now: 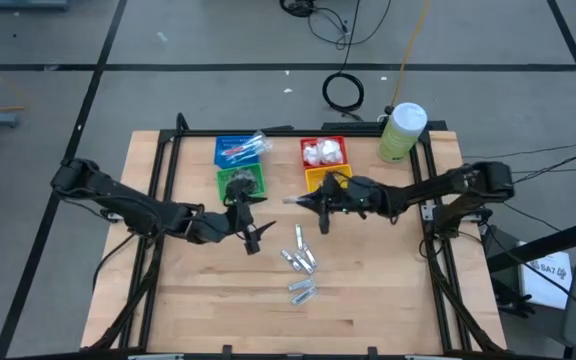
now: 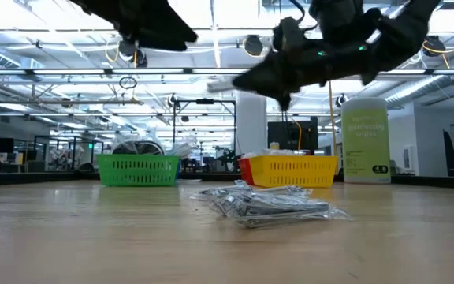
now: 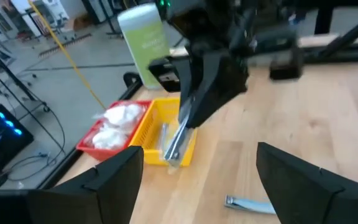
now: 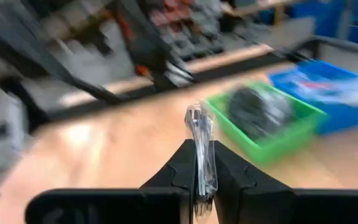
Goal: Pick & Place Travel size toiletries
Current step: Put the nail cutter into the yellow bin
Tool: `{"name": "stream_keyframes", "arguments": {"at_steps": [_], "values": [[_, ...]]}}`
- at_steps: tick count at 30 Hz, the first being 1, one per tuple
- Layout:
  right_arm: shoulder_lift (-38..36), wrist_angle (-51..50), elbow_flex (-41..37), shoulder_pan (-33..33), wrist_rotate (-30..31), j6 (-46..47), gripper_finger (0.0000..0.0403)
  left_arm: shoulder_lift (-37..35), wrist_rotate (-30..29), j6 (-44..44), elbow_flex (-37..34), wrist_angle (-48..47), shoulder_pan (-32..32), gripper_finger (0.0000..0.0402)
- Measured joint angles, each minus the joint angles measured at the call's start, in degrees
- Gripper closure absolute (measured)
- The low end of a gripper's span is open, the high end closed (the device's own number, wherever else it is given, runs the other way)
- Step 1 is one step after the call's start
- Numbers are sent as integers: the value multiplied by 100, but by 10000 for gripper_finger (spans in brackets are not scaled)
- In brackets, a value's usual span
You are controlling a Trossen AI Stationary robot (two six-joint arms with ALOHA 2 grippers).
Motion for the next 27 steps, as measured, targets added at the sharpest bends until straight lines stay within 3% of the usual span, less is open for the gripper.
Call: {"name": "stream_keyframes", "arguments": {"at_steps": [9, 12, 27], "values": [[-1513, -2426, -543, -6, 1505, -528, 377, -192, 2, -55, -2, -345, 91, 94], [-1754, -2503, -817, -16, 1965, -446, 381, -167, -1, -78, -2, -330, 174, 94], [-1792, -2240, -1545, -628, 2023, -137, 380, -159, 11, -508, -4, -344, 396, 94]]}}
